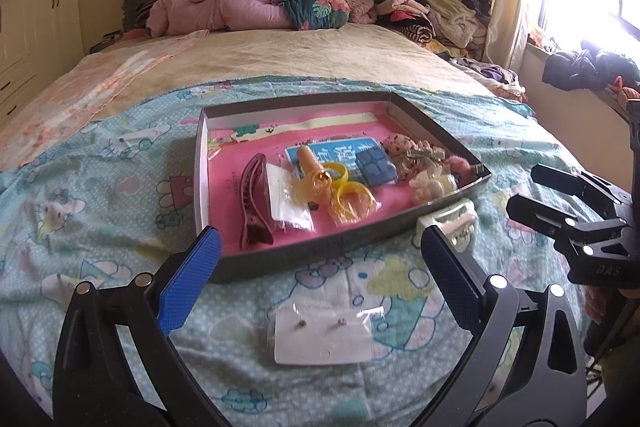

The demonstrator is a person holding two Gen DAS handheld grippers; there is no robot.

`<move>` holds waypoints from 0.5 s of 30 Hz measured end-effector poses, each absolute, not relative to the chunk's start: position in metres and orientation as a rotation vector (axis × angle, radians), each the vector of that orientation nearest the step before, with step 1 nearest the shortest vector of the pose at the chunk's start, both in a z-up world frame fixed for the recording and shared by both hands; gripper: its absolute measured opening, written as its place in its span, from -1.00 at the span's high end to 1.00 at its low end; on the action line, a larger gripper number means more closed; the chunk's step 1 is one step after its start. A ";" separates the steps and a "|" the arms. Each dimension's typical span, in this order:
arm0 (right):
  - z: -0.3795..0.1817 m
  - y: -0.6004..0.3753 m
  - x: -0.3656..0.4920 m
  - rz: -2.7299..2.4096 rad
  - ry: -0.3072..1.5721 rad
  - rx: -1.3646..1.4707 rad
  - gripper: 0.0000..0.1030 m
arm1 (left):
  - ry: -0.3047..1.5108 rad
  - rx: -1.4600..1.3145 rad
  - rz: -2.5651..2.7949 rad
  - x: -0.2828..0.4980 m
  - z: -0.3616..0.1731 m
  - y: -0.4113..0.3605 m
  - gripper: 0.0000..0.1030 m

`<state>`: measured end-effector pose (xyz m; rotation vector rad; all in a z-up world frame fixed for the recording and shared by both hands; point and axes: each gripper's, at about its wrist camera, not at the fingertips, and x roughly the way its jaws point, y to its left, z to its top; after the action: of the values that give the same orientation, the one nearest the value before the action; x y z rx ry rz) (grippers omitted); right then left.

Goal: Organize jewelry
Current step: 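Move the left tool to the earring card while the right moves to the white claw clip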

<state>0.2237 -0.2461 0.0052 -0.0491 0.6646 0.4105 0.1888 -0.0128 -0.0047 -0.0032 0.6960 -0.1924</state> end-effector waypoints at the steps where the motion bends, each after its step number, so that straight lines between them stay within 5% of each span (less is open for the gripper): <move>1: 0.004 -0.245 0.222 0.414 0.667 -0.049 -0.66 | 0.703 -0.003 -0.192 0.185 -0.007 -0.012 -0.78; 15: -0.018 -0.226 0.210 0.468 0.717 -0.095 -0.66 | 0.803 0.013 -0.216 0.160 -0.043 -0.011 -0.78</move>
<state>0.2098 -0.2260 -0.0181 -0.0950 0.7165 0.4676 0.1596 -0.0111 -0.0428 0.0129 0.8028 -0.2162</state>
